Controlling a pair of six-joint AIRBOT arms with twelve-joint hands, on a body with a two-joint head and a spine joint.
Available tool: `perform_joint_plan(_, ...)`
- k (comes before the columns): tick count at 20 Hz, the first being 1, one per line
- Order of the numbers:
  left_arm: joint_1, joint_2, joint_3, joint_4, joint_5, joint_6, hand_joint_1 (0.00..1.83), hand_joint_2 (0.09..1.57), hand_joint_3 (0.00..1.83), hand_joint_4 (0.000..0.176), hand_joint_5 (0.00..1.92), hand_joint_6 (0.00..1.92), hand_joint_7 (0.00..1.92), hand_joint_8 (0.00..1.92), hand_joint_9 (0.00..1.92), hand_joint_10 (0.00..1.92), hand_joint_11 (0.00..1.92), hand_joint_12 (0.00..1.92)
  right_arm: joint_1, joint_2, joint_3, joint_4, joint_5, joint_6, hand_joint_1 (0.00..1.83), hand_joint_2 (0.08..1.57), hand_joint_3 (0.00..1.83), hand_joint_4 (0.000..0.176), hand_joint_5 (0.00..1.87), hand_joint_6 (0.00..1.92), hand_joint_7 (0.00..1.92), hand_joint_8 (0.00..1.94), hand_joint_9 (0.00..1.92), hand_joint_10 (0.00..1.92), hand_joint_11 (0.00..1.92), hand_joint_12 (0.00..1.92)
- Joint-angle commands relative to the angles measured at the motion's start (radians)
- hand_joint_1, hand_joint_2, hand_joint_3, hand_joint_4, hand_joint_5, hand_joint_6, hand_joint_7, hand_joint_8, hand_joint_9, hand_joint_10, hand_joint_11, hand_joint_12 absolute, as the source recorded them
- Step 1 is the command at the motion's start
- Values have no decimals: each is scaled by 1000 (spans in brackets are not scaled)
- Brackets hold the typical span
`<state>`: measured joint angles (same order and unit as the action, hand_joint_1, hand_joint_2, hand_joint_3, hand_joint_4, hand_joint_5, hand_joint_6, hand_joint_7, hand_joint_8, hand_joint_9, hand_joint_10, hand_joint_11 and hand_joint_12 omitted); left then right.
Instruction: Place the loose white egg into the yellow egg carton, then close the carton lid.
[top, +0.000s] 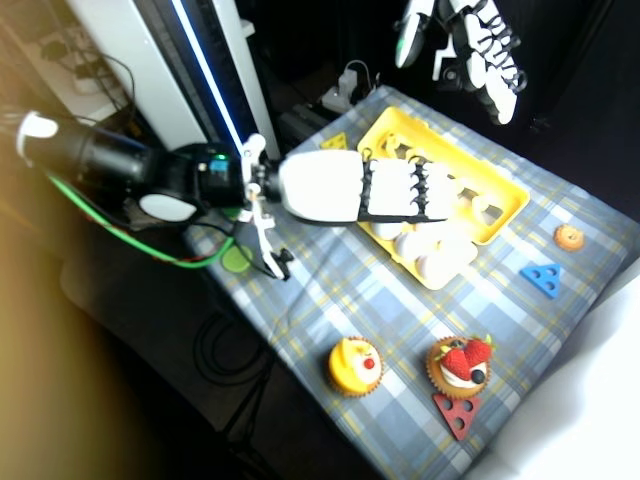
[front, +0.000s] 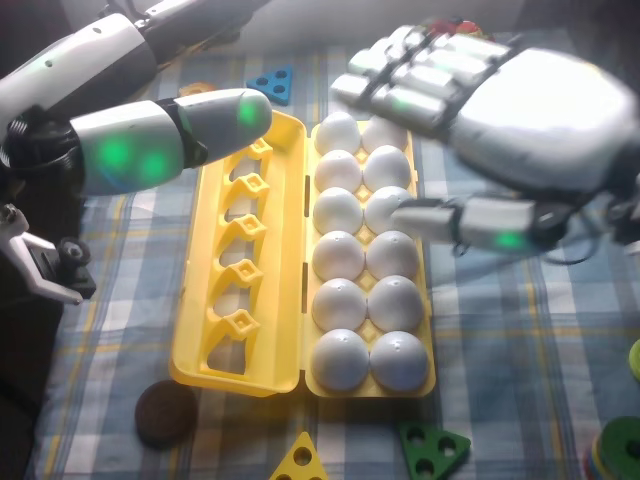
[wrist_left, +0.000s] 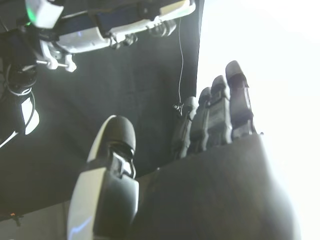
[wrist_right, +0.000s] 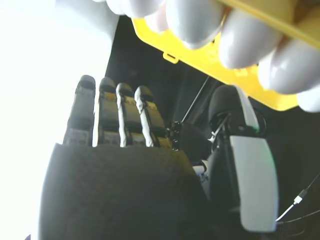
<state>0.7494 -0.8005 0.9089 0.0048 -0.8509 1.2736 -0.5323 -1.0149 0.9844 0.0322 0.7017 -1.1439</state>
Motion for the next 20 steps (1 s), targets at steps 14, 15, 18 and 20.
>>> perform_joint_plan(14, 214, 26, 38, -192, -336, -281, 178, 1404, 15, 0, 0, 0, 99, 11, 264, 45, 0, 1492, -258, 347, -252, 90, 443, -196, 328, 1381, 43, 26, 0, 0, 0, 0, 0, 0, 0, 0)
perform_joint_plan(15, 236, 22, 43, -213, -340, -298, 112, 1429, 16, 0, 0, 0, 127, 16, 308, 61, 0, 1511, -264, 355, -257, 91, 446, -196, 326, 1356, 27, 22, 0, 0, 0, 0, 0, 0, 0, 0)
perform_joint_plan(18, 301, -5, 76, -252, -336, -397, 0, 1436, 0, 0, 0, 0, 135, 6, 374, 103, 99, 1540, -270, 367, -266, 91, 448, -197, 244, 1349, 17, 12, 0, 0, 0, 0, 0, 0, 0, 0)
perform_joint_plan(20, 347, -29, 96, -282, -322, -442, 0, 1410, 0, 0, 43, 15, 149, 9, 306, 73, 18, 1457, -270, 369, -268, 90, 448, -198, 261, 1348, 13, 0, 0, 0, 0, 0, 0, 0, 0, 0)
